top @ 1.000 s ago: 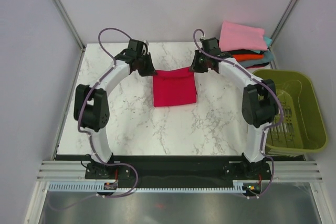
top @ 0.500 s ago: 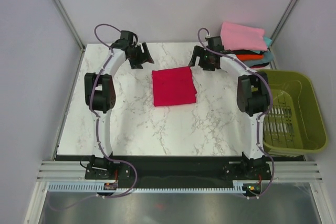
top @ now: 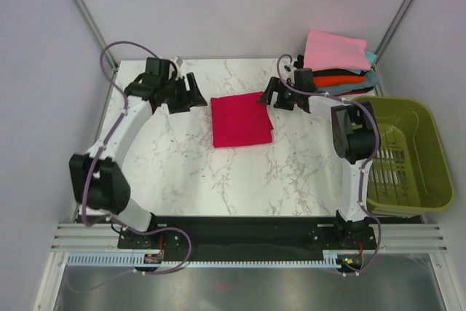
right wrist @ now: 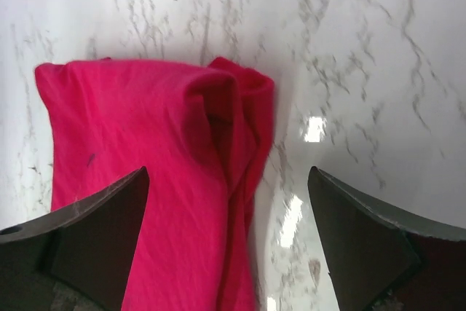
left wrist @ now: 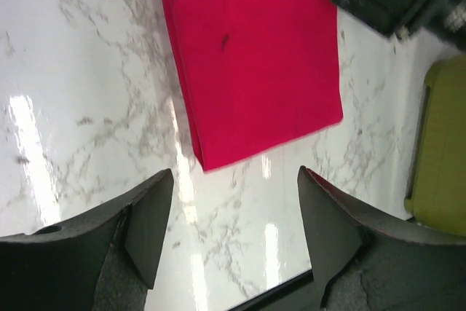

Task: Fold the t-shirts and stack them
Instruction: Neatly place the folded tshirt to the corner

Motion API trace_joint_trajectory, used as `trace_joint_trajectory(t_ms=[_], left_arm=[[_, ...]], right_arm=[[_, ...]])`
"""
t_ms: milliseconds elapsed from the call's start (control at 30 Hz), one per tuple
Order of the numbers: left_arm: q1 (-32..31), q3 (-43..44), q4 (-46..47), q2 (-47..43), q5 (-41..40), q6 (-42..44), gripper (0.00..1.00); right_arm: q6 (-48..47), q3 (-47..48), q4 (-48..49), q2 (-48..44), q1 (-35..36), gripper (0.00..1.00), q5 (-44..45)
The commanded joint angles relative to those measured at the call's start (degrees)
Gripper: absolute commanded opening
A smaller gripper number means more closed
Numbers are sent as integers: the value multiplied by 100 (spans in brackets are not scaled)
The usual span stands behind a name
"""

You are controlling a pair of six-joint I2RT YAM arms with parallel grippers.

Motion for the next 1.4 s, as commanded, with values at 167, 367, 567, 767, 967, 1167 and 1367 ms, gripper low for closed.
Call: trace_joint_trajectory(t_ms=[167, 367, 567, 767, 967, 1167, 1367], left_arm=[[-106, -2100, 304, -2949, 321, 241, 77], [-115, -3085, -30, -4338, 480, 110, 76], [-115, -3735, -75, -5244, 462, 118, 77], [-115, -3745, 242, -5605, 658, 337, 77], [-115, -4052, 505, -6632, -282, 382, 84], [-115, -4263, 585, -7276, -654, 417, 86], [-80, -4246, 585, -7249, -522, 390, 86]], right_arm=[[267, 648, 525, 1044, 130, 81, -430], [338, 623, 630, 1360, 210, 51, -474], [758, 509, 1165, 1624, 210, 0, -887], [1393, 209, 2432, 1344, 122, 0, -1624], [172, 858, 720, 219, 69, 0, -1380], [-347, 1175, 33, -669, -212, 0, -1335], [-558, 1650, -512, -1161, -511, 0, -1344]])
